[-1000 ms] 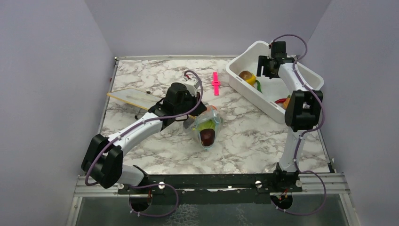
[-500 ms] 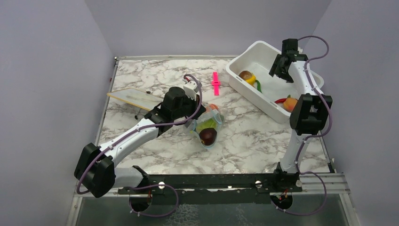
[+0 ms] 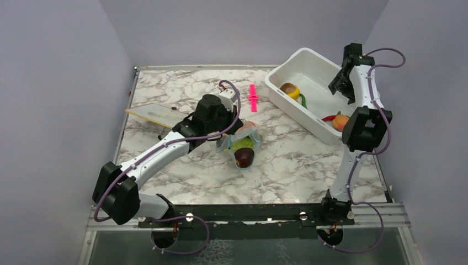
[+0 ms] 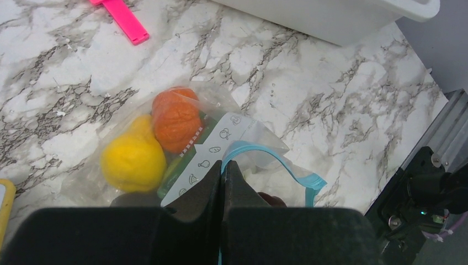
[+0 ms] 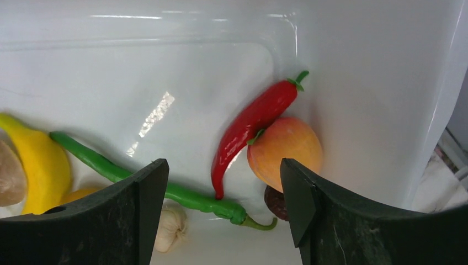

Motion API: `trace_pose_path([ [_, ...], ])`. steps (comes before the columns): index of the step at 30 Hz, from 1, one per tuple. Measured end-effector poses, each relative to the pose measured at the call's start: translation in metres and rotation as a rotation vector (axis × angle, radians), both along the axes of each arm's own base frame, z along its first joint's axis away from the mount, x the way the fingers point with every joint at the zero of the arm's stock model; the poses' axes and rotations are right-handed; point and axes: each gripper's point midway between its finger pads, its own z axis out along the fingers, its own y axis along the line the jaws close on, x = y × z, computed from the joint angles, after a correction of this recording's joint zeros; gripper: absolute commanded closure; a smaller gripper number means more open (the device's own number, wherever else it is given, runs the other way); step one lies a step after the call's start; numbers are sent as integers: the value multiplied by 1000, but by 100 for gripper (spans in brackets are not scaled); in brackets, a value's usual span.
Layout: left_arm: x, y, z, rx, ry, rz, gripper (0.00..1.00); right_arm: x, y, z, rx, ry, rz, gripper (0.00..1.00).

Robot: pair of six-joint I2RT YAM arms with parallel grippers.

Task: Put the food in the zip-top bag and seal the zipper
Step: Pick up the fake fruit from the bin.

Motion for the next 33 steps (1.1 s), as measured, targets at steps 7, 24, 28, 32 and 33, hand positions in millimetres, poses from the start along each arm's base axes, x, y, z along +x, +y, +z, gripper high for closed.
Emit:
trace_pose_path([
  [7, 0, 1, -7, 19, 14, -2, 100, -35, 6, -29, 44, 141, -152, 22],
  [24, 1, 4, -9, 36, 8, 8, 100, -71, -5, -76, -21, 284, -376, 21],
  [28, 2, 5, -10, 45, 8, 13, 100, -68, -9, -78, -45, 286, -378, 34],
  [32, 1, 6, -12, 52, 12, 14, 100, -68, -11, -79, -55, 289, -348, 47],
  [33, 1, 7, -12, 54, 13, 15, 100, -70, -12, -80, -54, 289, -344, 50],
])
